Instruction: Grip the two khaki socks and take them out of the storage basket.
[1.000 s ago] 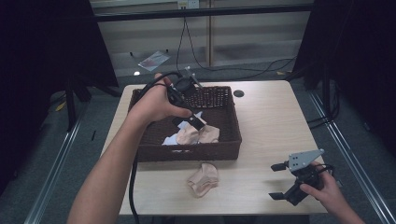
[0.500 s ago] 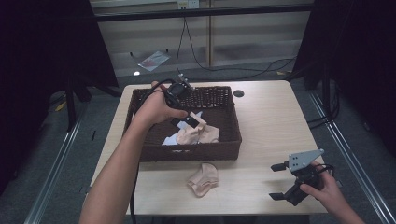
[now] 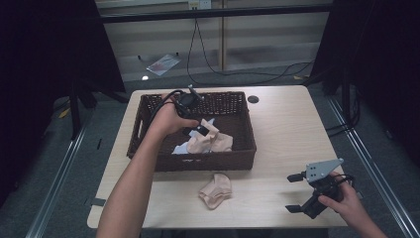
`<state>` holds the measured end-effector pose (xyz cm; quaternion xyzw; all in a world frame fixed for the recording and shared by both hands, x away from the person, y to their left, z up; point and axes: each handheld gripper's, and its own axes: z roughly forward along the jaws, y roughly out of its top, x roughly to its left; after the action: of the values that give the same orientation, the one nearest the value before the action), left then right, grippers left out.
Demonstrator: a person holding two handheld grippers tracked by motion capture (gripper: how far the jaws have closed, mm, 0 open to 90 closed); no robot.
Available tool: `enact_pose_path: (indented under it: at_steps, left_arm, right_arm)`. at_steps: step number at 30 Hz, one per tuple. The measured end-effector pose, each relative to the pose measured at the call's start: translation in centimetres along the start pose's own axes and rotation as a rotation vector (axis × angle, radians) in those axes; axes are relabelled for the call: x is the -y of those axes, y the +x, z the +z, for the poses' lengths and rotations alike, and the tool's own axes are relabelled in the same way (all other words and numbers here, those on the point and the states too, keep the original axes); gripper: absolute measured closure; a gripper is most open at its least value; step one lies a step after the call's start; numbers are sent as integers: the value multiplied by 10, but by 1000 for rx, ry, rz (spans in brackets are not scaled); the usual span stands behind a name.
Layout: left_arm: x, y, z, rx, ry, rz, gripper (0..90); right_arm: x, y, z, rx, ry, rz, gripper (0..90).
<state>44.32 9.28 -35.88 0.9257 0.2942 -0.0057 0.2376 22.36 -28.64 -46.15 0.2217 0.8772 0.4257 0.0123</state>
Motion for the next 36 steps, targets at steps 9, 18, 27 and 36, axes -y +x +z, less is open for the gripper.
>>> enact_pose_path:
  at_steps: [9, 18, 27, 36]
  left_arm:
    - [6, 12, 22, -24, -21, -42, 150]
    - [12, 22, 42, -48, -49, -83, 170]
    - [14, 28, 60, -68, -62, -89, 200]
    - [17, 35, 77, -75, -82, -101, 283]
  right_arm:
    - [0, 0, 0, -1, -1, 0, 23]
    - [0, 0, 0, -2, -1, -2, 23]
    - [0, 0, 0, -1, -2, -3, 23]
    - [0, 0, -1, -3, -6, -6, 23]
